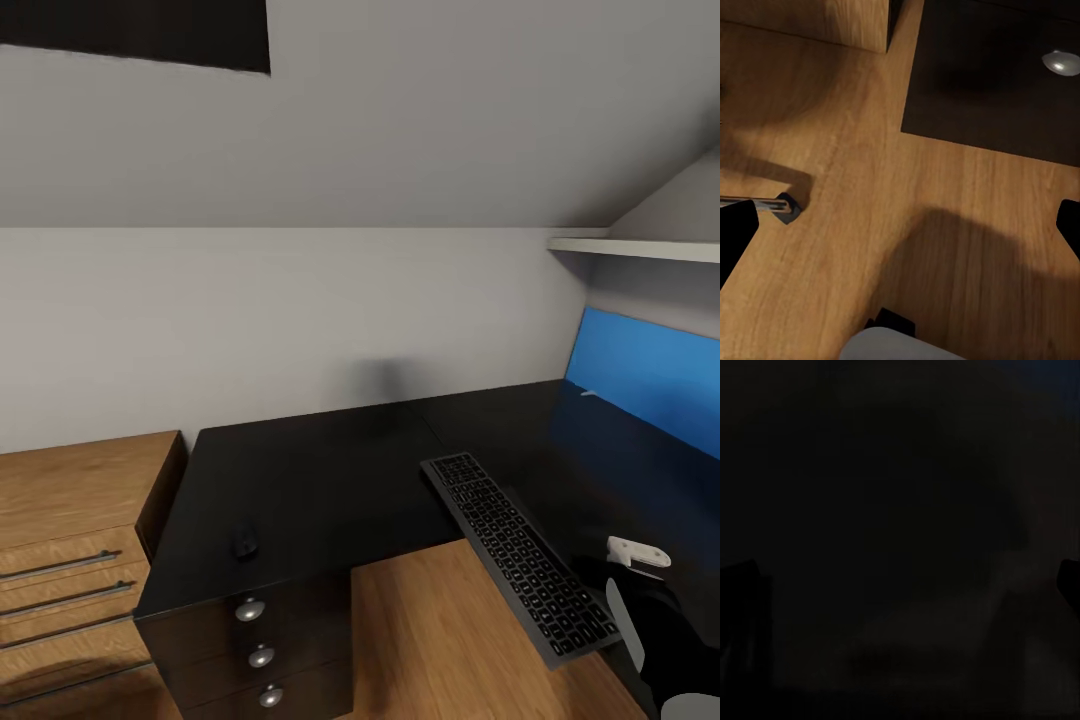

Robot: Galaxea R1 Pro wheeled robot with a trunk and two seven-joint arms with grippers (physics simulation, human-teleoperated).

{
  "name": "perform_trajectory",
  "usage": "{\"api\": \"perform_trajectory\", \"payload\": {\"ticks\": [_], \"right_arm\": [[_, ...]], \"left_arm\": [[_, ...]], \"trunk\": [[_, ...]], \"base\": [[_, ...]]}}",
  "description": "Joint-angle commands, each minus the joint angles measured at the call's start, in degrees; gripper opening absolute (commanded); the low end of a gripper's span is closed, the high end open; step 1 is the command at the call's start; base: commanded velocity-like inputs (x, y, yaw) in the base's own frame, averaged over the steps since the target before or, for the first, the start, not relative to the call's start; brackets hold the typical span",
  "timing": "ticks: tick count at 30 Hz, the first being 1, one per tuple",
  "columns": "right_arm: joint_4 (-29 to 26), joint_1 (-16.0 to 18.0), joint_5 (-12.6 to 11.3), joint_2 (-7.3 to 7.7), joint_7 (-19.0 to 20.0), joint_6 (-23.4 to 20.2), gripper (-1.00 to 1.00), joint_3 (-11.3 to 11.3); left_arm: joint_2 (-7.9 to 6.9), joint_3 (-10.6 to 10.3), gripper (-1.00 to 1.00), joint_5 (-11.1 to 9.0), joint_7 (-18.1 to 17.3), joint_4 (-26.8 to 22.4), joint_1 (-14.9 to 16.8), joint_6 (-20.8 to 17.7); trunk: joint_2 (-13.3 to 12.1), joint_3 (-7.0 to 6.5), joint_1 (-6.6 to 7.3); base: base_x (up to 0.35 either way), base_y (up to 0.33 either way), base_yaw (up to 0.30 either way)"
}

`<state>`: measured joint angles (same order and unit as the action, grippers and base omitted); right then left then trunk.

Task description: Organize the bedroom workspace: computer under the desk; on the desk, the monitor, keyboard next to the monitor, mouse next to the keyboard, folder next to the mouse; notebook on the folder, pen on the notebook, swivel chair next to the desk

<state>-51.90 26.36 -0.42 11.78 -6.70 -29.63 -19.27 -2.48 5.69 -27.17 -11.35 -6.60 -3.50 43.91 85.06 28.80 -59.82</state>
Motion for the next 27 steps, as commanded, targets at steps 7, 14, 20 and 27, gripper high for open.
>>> {"api": "perform_trajectory", "payload": {"ticks": [7, 14, 20, 27], "right_arm": [[-0.04, 0.00, -0.10, 0.00, -0.07, -0.43, 1.00, 0.03], [-0.04, 0.00, -0.10, 0.00, -0.07, -0.43, 1.00, 0.03], [-0.04, 0.00, -0.10, -0.02, -0.07, -0.43, 1.00, 0.03], [-0.04, 0.01, -0.10, -0.02, -0.07, -0.43, 1.00, 0.03]], "left_arm": [[0.02, 0.46, 1.00, -0.16, -0.60, -0.08, -0.03, -0.05], [0.02, 0.46, 1.00, -0.16, -0.60, -0.08, -0.02, -0.04], [0.02, 0.46, 1.00, -0.16, -0.60, -0.08, -0.02, 0.00], [0.02, 0.46, 1.00, -0.16, -0.60, -0.08, -0.02, -0.04]], "trunk": [[0.03, 0.05, 0.00], [0.03, 0.05, 0.00], [0.03, 0.05, 0.00], [0.03, 0.05, 0.00]], "base": [[-0.002, 0.043, 0.000], [0.000, 0.039, 0.000], [0.000, 0.035, 0.000], [0.000, 0.067, 0.000]]}}
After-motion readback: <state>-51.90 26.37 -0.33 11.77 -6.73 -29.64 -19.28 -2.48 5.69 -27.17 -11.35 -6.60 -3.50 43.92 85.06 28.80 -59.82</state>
